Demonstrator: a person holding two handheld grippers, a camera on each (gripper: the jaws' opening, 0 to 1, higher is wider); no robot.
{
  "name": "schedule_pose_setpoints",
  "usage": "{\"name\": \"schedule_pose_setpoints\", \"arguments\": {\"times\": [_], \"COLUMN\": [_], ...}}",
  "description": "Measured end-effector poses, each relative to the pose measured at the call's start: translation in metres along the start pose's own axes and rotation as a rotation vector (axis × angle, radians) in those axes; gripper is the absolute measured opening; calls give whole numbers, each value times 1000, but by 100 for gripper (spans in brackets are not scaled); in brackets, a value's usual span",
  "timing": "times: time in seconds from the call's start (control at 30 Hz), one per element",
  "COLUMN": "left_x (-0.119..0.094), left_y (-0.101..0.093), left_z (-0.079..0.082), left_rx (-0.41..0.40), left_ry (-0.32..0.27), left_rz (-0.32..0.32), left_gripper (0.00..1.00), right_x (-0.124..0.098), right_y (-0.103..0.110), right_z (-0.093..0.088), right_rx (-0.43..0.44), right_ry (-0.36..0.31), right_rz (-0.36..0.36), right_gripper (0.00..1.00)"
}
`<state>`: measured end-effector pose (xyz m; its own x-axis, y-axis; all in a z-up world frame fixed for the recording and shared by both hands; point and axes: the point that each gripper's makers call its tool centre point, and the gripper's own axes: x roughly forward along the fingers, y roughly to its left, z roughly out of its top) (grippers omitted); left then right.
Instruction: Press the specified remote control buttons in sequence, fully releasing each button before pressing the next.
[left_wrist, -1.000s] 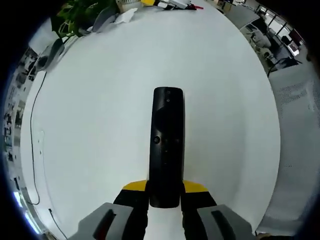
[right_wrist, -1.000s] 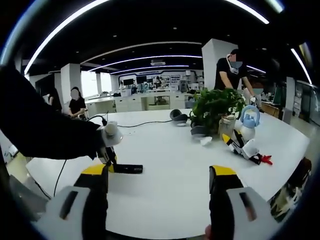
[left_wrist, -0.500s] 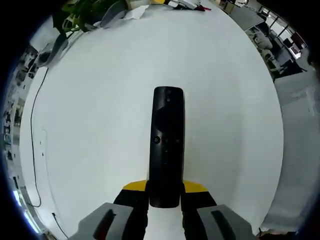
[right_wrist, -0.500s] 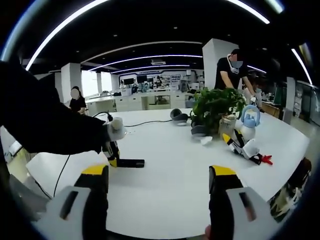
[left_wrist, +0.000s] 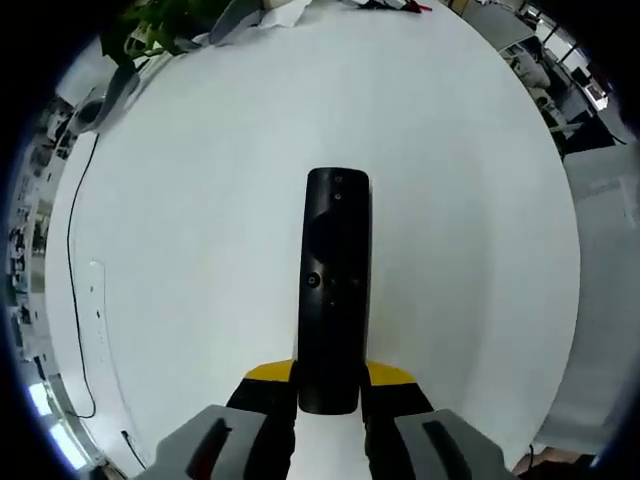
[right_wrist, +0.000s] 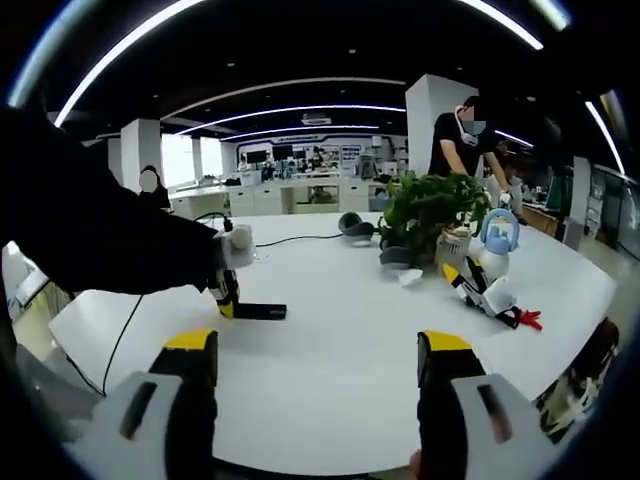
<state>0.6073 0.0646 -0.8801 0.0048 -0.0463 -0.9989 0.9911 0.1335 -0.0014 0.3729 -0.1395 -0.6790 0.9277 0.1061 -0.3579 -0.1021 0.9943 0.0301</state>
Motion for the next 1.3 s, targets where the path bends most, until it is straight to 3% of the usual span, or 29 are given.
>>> {"name": "schedule_pose_setpoints", "arguments": {"times": [0.3, 0.5, 0.83, 0.93, 1.0, 1.07, 1.2, 1.23, 1.3], "left_x": [1, 1, 1, 0, -3, -5, -7, -7, -11], "left_y": [21, 23, 23, 29, 36, 41, 45, 44, 49], "left_z": [-2, -3, -3, -3, -5, -5, -11, -11, -13], "left_rx": [-1, -25, -30, -10, -86, -88, -201, -201, -212], "left_ry": [17, -4, 14, -11, -18, -36, -89, -103, -138], "left_rz": [12, 6, 25, 67, 117, 146, 201, 206, 275], "left_gripper": [24, 24, 26, 33, 39, 47, 53, 53, 57], "right_x": [1, 1, 3, 2, 2, 2, 1, 1, 0], "right_y": [-2, -2, 0, -1, -2, -2, -1, -1, -2], "right_z": [-1, -3, -5, -4, -4, -3, -2, -2, -1], "right_rx": [3, -3, -14, -9, -6, -3, 2, 2, 1], "right_ry": [7, 16, 30, 24, 19, 18, 9, 9, 3], "right_rz": [-11, -9, -1, -5, -8, -8, -5, -4, -7], "right_gripper": [85, 84, 84, 85, 84, 85, 85, 85, 86]}}
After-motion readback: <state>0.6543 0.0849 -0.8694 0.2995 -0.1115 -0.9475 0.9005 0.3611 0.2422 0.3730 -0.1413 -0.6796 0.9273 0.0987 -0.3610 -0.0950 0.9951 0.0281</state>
